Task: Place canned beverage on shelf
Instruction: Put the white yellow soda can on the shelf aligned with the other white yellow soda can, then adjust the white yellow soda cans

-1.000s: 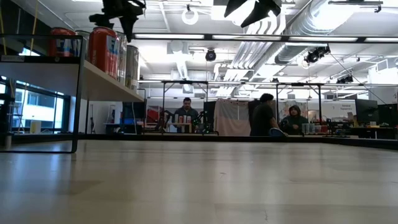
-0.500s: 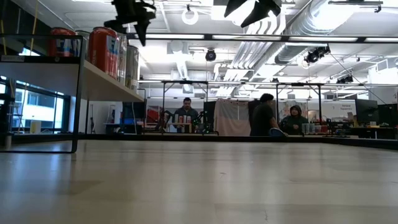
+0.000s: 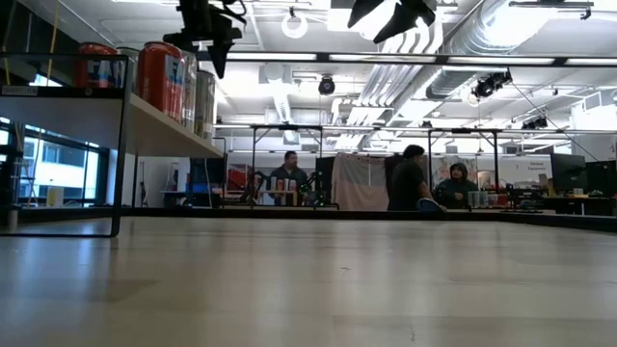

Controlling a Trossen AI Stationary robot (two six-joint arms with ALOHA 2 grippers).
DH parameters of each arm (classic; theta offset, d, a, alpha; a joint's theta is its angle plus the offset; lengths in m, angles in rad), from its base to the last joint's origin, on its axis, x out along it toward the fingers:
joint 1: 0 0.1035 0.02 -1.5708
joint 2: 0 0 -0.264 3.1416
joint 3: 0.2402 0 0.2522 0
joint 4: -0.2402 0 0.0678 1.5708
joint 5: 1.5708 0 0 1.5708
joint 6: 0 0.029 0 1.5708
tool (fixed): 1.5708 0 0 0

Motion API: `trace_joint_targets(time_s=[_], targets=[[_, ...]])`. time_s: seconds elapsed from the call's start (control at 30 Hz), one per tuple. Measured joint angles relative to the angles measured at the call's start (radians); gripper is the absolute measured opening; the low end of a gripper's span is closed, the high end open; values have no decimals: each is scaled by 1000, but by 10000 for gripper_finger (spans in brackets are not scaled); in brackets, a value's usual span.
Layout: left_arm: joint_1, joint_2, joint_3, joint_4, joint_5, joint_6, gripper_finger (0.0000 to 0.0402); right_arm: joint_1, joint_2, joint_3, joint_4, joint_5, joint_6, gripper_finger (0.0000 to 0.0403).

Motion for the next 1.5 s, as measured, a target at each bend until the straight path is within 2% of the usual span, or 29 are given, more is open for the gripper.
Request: trace_joint_targets(time_s=[0.9,1.37,1.5], targets=[[0,-3,0,-63,-24,-46,326,0,0,0,0,0,-3,348],[1,-164,2,-84,-27,-79,326,0,0,0,0,0,-3,348],[18,-193,2,-169,-28,-93,326,0,0,0,0,0,3,348]])
